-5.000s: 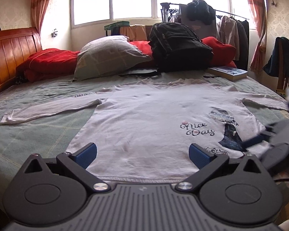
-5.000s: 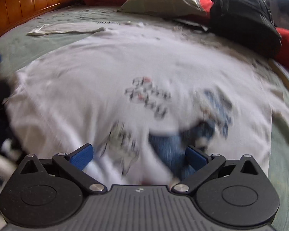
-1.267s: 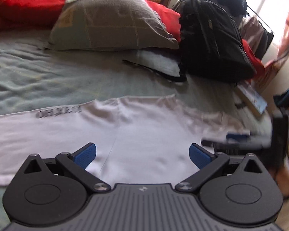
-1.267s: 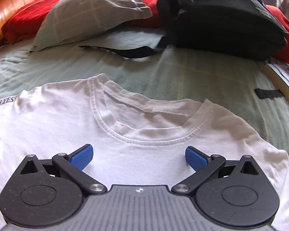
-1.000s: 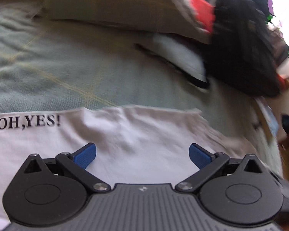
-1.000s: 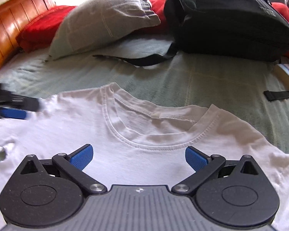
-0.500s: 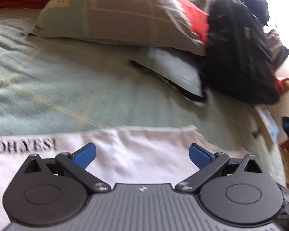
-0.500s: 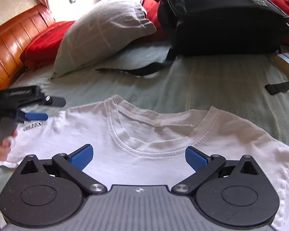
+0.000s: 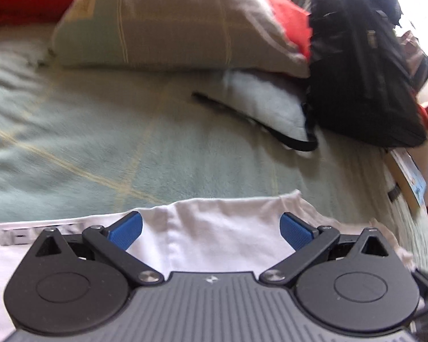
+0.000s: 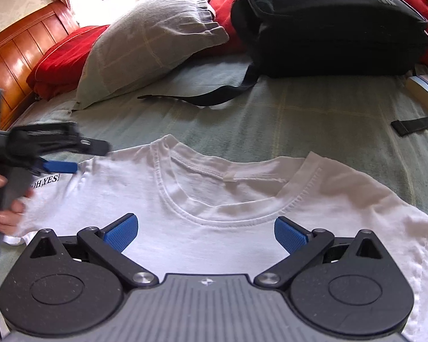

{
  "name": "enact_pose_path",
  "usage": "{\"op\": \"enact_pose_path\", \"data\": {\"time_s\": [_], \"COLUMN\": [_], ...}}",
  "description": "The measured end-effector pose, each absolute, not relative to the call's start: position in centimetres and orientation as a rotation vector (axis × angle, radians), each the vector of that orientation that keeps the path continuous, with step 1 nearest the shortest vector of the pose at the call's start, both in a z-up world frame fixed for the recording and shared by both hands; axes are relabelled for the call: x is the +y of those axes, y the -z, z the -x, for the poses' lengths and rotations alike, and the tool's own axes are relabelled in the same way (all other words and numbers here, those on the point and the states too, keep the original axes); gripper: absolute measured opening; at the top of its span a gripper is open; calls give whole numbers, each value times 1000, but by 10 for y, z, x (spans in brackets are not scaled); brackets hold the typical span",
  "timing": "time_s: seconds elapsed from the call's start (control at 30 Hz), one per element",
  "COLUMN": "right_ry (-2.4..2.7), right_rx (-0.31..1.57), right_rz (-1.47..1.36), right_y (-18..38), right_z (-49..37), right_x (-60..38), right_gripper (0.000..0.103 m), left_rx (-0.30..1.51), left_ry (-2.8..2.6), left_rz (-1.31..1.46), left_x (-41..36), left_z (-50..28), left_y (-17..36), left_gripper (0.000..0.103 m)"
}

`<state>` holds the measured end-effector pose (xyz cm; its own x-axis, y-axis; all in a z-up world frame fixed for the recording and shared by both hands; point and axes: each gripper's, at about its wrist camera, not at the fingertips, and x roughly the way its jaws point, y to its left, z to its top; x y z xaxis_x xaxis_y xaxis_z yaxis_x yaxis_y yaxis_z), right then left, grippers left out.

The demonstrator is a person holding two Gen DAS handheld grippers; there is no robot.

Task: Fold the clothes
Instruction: 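Move the open left gripper along the 'OH,YES!' sleeve toward its cuff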

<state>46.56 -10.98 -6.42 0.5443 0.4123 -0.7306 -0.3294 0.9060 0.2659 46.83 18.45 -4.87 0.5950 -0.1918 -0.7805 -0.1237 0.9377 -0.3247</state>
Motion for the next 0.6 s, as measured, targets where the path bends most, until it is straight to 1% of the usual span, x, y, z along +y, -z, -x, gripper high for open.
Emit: {"op": "enact_pose_path", "data": {"time_s": [0.13,0.27,0.33,0.43,0.6], "right_ry": [-460,-473,-478,-484,-482], "right_rx": [892,888,885,881,868], "right_rz": [-112,-110,-110,-109,-133], "right_y": [64,62,60,59,56], "right_z": [-465,-463,-462,-461,-461], "right_x": [-110,-106,-105,-104,-108], "right_gripper": [103,103,103,103,103], "left_rx": [942,972,983,964,923], "left_ry": [70,58,51,29,40], "left_rz": [367,426,452,471,506], "left_x": [194,207,210,217,215], "left_z": [-424,-383,-371,-353,-338], "left_y": [37,54,66,64,46], "left_gripper": [102,102,102,102,102]}}
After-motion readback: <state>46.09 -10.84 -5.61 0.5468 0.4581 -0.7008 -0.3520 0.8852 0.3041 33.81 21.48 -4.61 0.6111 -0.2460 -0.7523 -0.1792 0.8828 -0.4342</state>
